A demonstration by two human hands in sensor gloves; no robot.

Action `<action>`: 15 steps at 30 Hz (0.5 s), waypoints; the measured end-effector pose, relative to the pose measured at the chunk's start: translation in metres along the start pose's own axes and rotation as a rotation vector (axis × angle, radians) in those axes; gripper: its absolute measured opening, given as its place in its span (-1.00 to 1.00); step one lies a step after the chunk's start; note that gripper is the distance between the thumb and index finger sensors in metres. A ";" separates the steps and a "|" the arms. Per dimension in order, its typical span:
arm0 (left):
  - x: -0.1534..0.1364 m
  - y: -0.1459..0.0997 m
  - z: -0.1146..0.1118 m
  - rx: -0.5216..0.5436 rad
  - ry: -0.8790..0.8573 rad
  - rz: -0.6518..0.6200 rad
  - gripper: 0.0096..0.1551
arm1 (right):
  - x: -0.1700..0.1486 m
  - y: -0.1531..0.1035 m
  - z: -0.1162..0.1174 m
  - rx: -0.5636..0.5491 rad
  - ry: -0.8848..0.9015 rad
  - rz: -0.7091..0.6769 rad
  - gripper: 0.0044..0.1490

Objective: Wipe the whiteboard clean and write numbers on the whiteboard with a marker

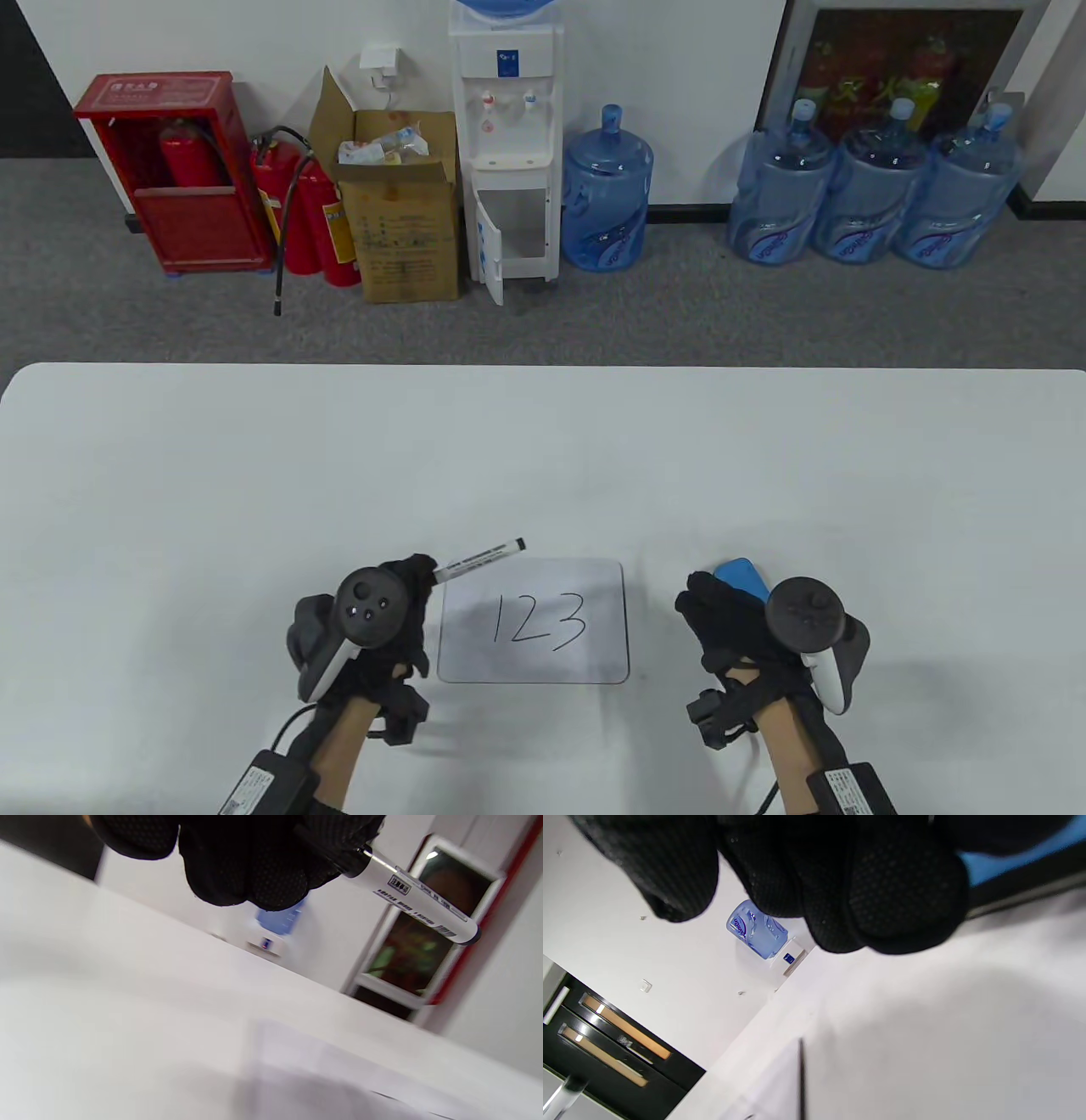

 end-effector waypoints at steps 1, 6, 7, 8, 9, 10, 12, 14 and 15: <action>-0.013 0.004 0.004 -0.009 0.048 0.052 -0.46 | -0.001 0.001 0.001 0.012 -0.024 0.002 -0.22; -0.064 0.014 0.003 -0.028 0.140 0.278 -0.47 | 0.000 0.001 0.010 0.054 -0.111 -0.008 -0.21; -0.075 0.015 -0.001 -0.043 0.146 0.323 -0.47 | 0.002 0.001 0.012 0.062 -0.123 -0.014 -0.21; -0.080 0.015 -0.005 -0.057 0.147 0.348 -0.47 | 0.002 0.001 0.013 0.065 -0.130 -0.016 -0.22; -0.086 0.016 -0.010 -0.078 0.154 0.369 -0.47 | 0.003 0.000 0.014 0.068 -0.151 -0.015 -0.22; -0.091 0.016 -0.015 -0.092 0.165 0.386 -0.47 | 0.004 0.000 0.015 0.061 -0.175 -0.014 -0.22; -0.094 0.016 -0.022 -0.103 0.194 0.393 -0.48 | 0.005 0.000 0.015 0.055 -0.200 -0.016 -0.22; -0.095 0.017 -0.028 -0.128 0.249 0.398 -0.48 | 0.004 0.000 0.017 0.065 -0.203 -0.014 -0.21; -0.094 0.017 -0.029 -0.131 0.269 0.395 -0.48 | 0.004 0.000 0.017 0.065 -0.203 -0.014 -0.21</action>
Point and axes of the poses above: the tracker on the back of each hand, its own x axis roughly to the thumb side, its own y axis roughly from the wrist to the fingertips, z = x × y, the point moved 3 cm from there along y, roughly from the wrist to the fingertips, and after that the axes turned 2 degrees about y, right-handed, at the moved point
